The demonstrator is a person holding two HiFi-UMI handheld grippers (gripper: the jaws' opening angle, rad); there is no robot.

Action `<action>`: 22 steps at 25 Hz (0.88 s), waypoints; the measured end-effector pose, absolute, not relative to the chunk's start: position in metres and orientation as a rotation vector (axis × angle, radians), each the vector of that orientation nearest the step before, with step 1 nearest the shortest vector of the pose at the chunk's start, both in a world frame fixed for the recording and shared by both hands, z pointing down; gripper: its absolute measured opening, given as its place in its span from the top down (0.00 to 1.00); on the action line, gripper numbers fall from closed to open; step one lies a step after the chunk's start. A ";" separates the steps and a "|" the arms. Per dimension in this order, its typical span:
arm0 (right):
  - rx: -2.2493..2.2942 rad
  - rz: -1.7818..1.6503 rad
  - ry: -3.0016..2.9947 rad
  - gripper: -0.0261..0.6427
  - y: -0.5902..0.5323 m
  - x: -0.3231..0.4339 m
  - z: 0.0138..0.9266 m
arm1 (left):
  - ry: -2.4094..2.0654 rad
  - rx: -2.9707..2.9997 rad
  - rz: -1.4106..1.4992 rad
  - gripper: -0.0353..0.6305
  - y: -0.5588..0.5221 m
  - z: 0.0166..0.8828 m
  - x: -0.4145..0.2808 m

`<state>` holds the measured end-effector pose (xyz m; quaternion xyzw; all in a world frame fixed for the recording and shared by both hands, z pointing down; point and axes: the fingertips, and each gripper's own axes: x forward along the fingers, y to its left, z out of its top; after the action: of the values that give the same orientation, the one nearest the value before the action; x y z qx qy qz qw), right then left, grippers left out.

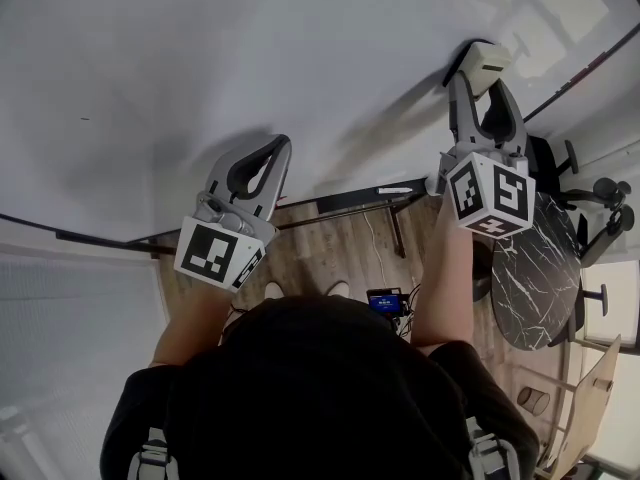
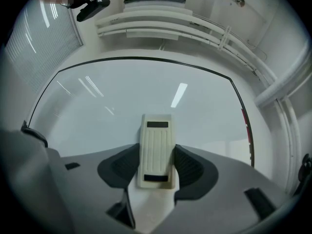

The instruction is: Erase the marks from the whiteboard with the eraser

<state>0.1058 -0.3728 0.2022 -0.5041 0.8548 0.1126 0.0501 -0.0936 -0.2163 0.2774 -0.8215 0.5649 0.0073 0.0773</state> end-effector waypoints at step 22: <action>-1.193 0.356 2.716 0.63 -0.298 0.094 0.229 | 1.623 -2.511 0.036 0.94 -0.205 0.288 -0.082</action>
<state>0.0942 -0.2976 0.2295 -0.3980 0.9064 0.1188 0.0769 -0.0815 -0.2048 0.2882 -0.8374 0.5412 0.0121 0.0755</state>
